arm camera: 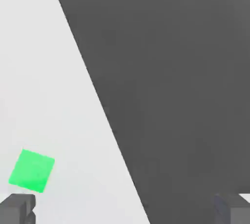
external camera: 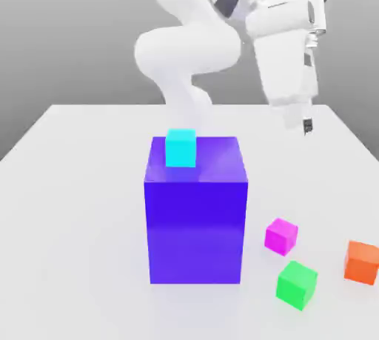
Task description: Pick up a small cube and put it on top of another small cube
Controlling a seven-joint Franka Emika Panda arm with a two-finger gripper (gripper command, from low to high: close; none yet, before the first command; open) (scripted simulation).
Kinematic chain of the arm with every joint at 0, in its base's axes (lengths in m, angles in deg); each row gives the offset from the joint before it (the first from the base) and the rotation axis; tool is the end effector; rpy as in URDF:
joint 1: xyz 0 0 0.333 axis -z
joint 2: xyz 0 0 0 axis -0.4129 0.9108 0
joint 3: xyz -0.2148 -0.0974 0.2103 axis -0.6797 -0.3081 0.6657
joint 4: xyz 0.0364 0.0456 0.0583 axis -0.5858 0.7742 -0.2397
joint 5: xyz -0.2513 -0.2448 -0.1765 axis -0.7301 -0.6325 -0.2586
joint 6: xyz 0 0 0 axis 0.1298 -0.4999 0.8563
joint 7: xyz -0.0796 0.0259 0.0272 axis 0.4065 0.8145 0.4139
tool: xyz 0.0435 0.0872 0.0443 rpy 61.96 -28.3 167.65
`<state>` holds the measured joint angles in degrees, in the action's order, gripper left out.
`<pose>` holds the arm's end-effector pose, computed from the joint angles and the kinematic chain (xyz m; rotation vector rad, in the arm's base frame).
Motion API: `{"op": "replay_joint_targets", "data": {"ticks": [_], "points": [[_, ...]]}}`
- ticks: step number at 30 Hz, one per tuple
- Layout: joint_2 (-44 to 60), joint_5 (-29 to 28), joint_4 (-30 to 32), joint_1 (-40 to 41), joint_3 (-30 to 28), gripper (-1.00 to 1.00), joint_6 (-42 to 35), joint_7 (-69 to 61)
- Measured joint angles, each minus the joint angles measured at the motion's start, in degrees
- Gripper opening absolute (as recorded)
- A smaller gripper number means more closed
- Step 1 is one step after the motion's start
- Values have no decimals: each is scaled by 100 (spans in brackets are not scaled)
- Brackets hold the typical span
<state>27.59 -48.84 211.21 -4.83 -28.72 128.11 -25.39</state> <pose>0.4015 0.1417 0.3897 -2.8993 -0.8790 -0.5092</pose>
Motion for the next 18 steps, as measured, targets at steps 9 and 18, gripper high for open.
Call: {"op": "replay_joint_targets", "data": {"ticks": [9,18], "points": [[960,35,787,-937,-180,0,745,-2312],[1961,33,1472,-1560,-80,0,1532,-4402]]}}
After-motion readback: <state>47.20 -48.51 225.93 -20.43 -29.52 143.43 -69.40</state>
